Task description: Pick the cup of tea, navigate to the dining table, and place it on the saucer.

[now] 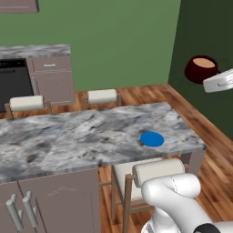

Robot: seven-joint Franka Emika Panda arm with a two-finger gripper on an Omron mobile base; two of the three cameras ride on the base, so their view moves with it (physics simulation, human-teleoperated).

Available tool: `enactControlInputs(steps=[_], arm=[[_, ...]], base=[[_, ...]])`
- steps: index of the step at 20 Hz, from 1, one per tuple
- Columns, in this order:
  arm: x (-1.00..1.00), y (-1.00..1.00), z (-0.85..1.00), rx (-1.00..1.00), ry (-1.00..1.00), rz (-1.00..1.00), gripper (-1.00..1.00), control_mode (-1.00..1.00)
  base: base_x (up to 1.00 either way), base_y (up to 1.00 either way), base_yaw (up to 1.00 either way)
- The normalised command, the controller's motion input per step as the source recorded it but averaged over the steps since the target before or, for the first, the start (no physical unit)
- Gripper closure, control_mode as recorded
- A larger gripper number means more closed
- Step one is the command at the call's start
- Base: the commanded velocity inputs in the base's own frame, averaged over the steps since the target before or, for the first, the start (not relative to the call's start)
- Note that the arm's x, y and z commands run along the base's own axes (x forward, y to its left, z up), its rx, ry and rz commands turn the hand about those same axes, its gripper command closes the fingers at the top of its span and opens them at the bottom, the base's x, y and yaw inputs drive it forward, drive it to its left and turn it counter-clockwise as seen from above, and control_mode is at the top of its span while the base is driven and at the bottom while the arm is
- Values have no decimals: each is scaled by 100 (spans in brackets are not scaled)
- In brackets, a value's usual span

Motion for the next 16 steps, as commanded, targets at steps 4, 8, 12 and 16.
enactControlInputs(steps=[4, 8, 12, 16], arm=[[67, -17, -25, 0, 9, -4, 100, -100], [56, -13, -42, -4, 3, 16, 100, -100], [47, -18, -47, -4, 0, 27, 100, -100], [33, -18, -53, -6, 0, 32, 100, -100]], base=[[0, 0, 0], [0, 0, 0], [0, 0, 0], [0, 0, 0]])
